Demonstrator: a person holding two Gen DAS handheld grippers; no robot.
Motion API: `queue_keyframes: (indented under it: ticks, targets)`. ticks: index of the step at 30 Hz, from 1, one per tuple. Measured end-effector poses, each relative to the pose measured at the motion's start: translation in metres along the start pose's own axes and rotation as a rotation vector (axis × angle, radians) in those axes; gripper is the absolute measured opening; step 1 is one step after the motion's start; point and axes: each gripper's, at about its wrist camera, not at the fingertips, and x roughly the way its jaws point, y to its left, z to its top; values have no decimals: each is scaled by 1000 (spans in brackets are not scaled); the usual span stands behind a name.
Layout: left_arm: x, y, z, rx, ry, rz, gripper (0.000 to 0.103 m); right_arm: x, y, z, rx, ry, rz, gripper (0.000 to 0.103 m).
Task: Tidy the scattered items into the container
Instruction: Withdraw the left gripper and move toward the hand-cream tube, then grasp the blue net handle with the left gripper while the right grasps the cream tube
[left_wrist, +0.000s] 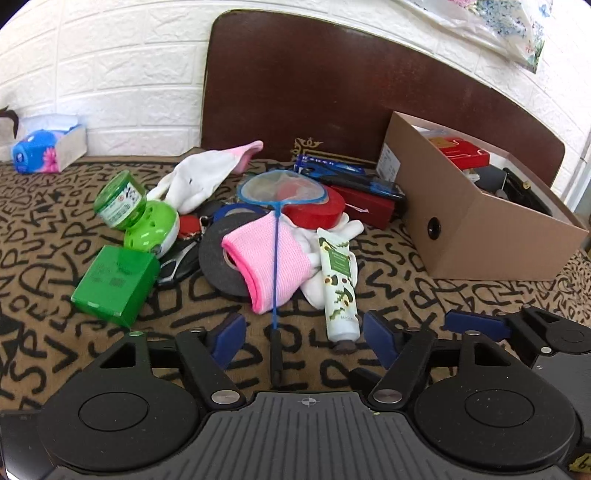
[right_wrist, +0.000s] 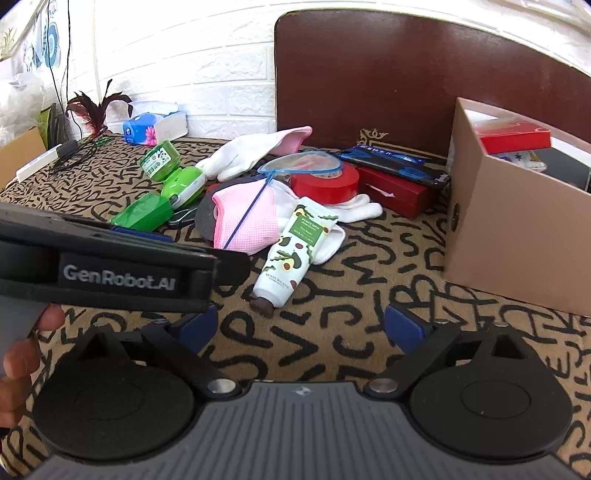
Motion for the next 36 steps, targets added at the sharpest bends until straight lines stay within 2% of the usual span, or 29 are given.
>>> queue_keyframes:
  ticks: [8, 12, 15, 16, 18, 19, 20, 21, 22, 29, 36]
  targets:
    - [20, 14, 9, -43, 38, 20, 61, 18, 2, 7, 19, 7, 13, 81]
    - [32, 15, 12, -43, 58, 24, 55, 28, 1, 10, 32, 17, 16, 69]
    - [40, 17, 11, -57, 84, 29, 50, 35, 0, 12, 34, 28, 9, 64]
    - [42, 18, 10, -64, 91, 31, 46, 37, 0, 12, 33, 31, 10, 63]
    - [44, 21, 8, -73, 104, 38, 36, 37, 1, 11, 27, 33, 19, 53]
    - [45, 21, 7, -71, 108, 44, 22, 37, 1, 11, 22, 33, 23, 50]
    - [44, 21, 6, -69, 109, 48, 13, 37, 2, 10, 16, 33, 27, 42]
    - [44, 22, 5, -69, 111, 48, 9, 37, 3, 10, 12, 34, 31, 35]
    - [43, 22, 5, -72, 116, 43, 4, 36, 4, 10, 10, 36, 32, 35]
    - [23, 11, -3, -38, 116, 5, 2, 15, -2, 2, -8, 49, 44, 32]
    - [-14, 1, -32, 7, 148, -30, 2, -31, -19, -32, -15, 106, 52, 29]
